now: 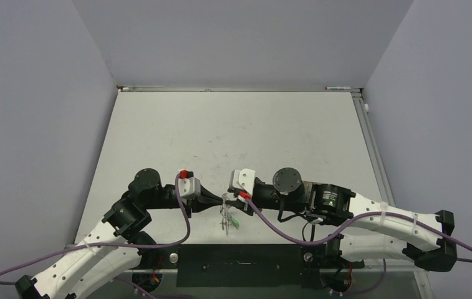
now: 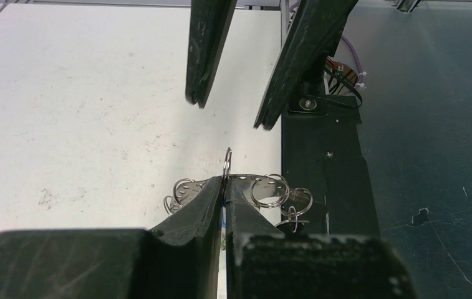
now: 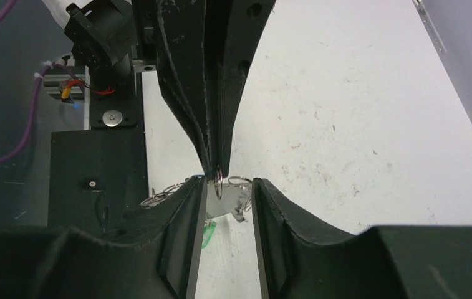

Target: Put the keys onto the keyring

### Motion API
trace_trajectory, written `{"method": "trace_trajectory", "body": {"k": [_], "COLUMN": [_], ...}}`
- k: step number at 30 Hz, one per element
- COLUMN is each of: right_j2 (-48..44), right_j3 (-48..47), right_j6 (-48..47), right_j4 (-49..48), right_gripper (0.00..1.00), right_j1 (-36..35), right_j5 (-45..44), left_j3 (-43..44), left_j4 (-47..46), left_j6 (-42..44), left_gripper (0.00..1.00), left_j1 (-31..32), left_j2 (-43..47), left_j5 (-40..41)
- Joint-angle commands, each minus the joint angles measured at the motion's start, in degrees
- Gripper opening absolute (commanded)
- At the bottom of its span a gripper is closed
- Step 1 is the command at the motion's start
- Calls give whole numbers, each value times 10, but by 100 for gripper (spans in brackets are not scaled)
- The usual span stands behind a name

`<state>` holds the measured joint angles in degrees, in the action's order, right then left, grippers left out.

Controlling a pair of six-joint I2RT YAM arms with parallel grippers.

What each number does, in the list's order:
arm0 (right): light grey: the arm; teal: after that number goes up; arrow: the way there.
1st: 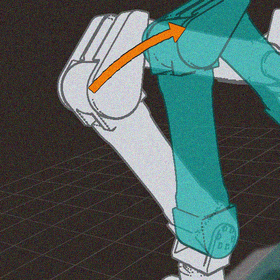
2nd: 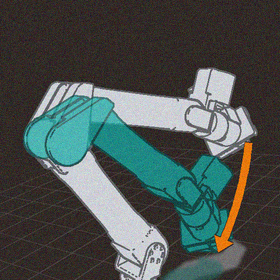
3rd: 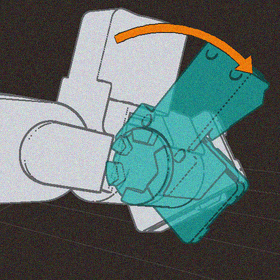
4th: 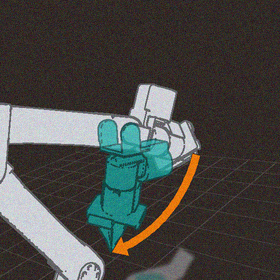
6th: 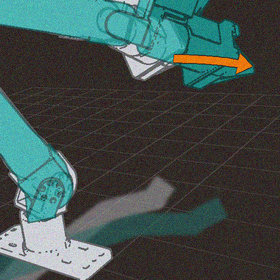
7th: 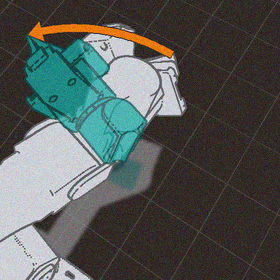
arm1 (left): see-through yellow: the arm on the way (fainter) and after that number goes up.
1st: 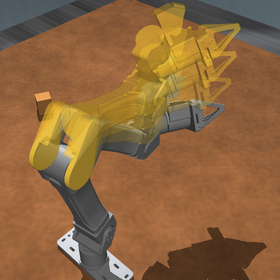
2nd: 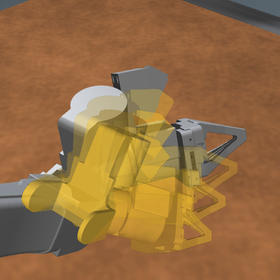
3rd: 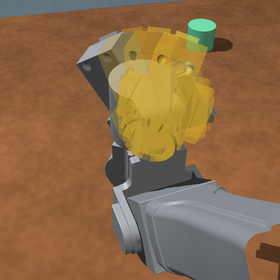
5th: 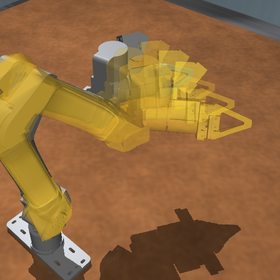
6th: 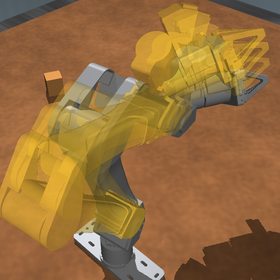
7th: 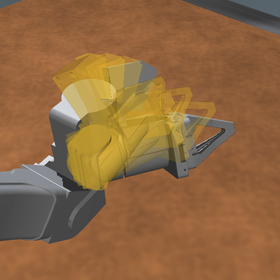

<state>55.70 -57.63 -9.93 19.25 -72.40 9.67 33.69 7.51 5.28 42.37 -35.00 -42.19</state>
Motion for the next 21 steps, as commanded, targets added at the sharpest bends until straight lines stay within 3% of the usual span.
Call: {"method": "trace_trajectory", "body": {"k": [1,9,21], "right_j2": [50,88,104], "right_j3": [-52,-73,-74], "right_j6": [-34,-40,-34], "right_j4": [21,33,43], "right_gripper": [32,28,6], "right_j1": [-1,-2,-2], "right_j5": [7,22,31], "left_j3": [32,36,37], "left_j4": [-10,-1,5], "left_j6": [10,11,11], "left_gripper": [0,0,0], "left_j1": [-2,0,3], "left_j2": [3,3,3], "left_j5": [-1,-1,1]}}
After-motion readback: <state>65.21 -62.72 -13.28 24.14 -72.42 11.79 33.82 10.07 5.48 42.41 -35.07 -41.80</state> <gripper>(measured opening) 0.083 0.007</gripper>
